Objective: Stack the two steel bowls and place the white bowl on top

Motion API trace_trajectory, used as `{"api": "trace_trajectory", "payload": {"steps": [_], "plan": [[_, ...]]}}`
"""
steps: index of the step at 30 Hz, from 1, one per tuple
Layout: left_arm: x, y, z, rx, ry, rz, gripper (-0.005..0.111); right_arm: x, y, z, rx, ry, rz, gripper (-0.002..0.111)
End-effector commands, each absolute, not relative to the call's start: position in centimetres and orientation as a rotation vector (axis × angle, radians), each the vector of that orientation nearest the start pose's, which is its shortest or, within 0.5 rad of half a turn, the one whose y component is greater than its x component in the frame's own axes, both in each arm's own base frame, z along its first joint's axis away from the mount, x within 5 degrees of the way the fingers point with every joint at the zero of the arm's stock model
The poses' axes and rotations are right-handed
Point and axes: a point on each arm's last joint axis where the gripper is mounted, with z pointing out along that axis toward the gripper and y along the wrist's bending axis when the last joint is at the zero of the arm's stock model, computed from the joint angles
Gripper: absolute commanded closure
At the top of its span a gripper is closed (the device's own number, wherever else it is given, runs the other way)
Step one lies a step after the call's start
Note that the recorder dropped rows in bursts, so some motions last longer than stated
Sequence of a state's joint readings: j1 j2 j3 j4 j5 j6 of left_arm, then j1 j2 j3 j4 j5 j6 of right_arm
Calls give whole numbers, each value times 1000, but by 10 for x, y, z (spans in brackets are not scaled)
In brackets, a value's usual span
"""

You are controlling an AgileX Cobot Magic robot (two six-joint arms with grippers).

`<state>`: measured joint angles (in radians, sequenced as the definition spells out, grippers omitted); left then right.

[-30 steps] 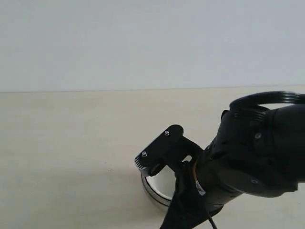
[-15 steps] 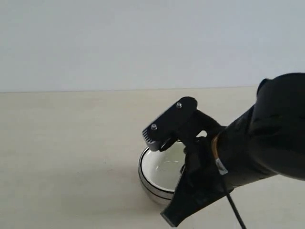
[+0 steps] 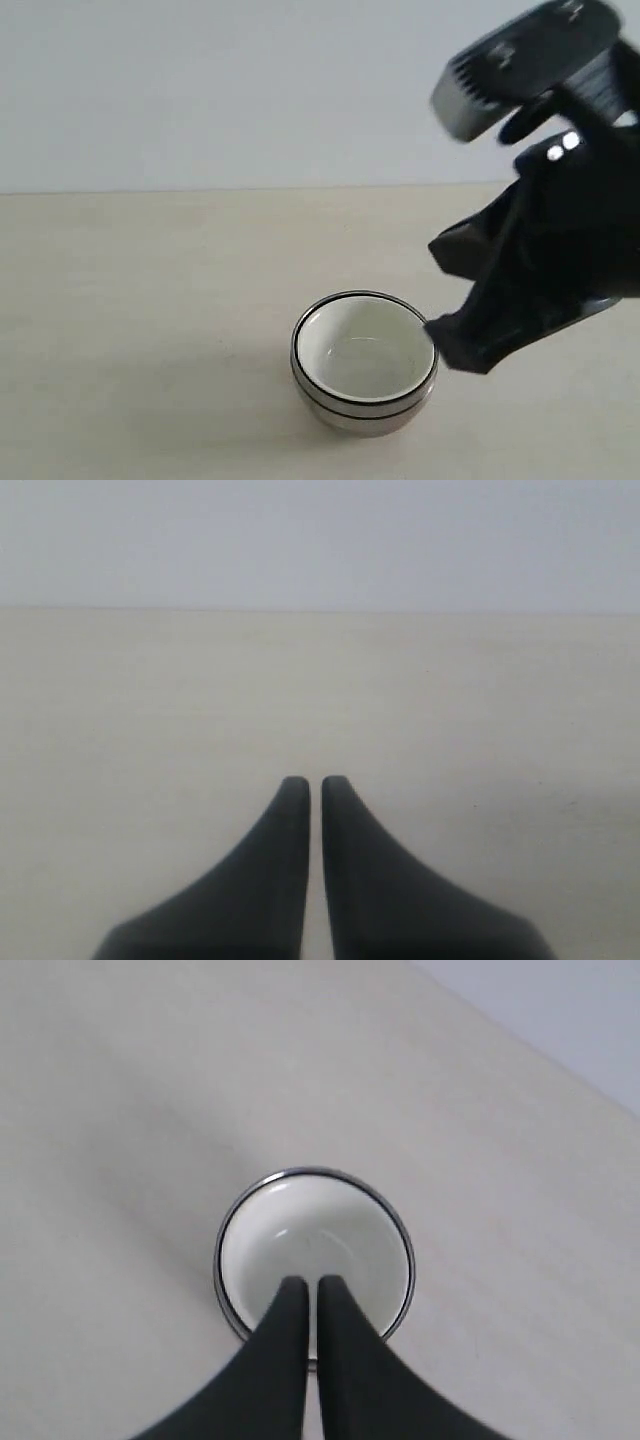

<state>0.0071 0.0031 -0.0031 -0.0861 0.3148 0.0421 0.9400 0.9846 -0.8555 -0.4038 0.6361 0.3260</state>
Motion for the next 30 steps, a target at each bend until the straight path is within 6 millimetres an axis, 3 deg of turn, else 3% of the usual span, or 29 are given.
{"api": "trace_trajectory", "payload": {"steps": [1, 8, 17, 21, 25, 30], "plan": [[54, -2, 185, -23, 1790, -54, 103, 112, 115, 371, -800, 1871, 334, 108], [54, -2, 185, -23, 1790, -54, 103, 67, 55, 405, -656, 1643, 455, 108], [54, -2, 185, -23, 1790, -54, 103, 20, -8, 421, -508, 1380, 579, 108], [54, -2, 185, -23, 1790, -54, 103, 5, -29, 416, -409, 1273, 634, 108], [54, -2, 185, -23, 1790, -54, 103, -4, -42, 404, -284, 1206, 580, 108], [54, -2, 185, -23, 1790, -54, 103, -17, -44, 391, -133, 1151, 448, 108]]}}
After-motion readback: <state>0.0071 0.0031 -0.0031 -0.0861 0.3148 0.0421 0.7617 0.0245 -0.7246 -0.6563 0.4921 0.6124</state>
